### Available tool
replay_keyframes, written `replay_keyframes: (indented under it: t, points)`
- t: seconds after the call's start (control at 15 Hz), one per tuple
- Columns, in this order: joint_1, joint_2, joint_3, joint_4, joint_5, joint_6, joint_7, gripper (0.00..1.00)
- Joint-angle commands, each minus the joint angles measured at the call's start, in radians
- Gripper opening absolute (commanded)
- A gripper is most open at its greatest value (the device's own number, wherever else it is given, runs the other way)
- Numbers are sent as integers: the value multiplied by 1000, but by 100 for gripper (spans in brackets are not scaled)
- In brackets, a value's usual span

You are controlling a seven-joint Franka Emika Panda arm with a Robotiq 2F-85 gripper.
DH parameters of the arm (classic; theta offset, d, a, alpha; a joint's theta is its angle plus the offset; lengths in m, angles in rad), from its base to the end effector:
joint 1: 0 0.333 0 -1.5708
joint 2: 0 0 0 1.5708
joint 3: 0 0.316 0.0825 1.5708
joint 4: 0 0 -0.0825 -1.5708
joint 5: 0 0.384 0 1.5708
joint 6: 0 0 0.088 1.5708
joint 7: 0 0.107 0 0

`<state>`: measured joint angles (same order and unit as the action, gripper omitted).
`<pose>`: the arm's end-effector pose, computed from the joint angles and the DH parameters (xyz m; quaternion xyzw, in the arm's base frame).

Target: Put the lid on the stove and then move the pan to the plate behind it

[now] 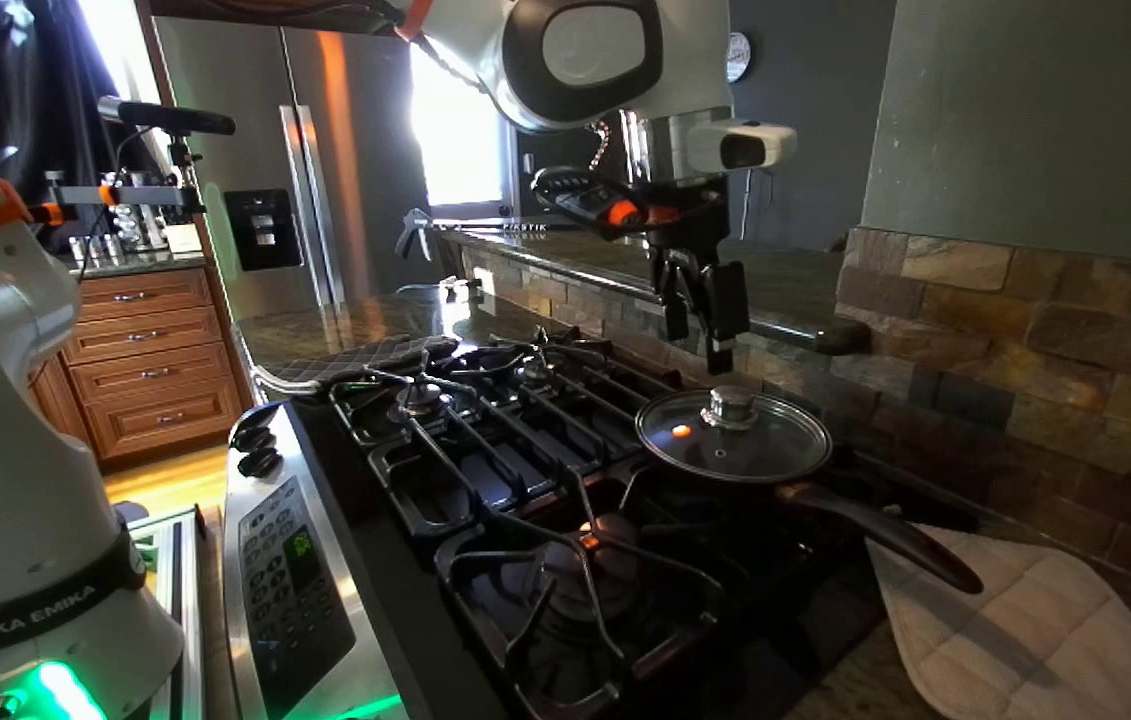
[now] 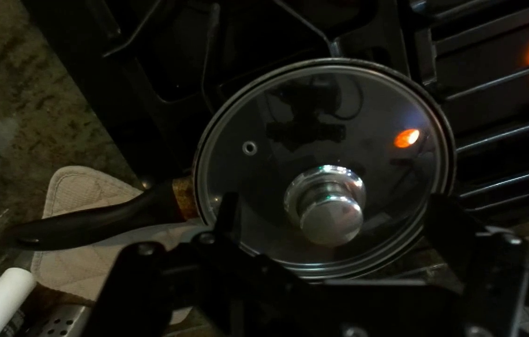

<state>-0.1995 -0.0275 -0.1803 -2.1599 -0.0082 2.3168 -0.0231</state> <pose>0.5096 -0.2040 0.4272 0.9804 -0.1744 0.0898 0.0192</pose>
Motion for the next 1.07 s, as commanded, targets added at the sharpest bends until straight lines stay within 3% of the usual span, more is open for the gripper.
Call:
replay_keyframes:
  t: [0.0, 0.07, 1.0]
  points:
    - [4, 1, -4, 4, 0, -3, 0, 100]
    - [3, 17, -2, 9, -36, 10, 48, 100]
    - [17, 179, 17, 144, -8, -1, 18, 100]
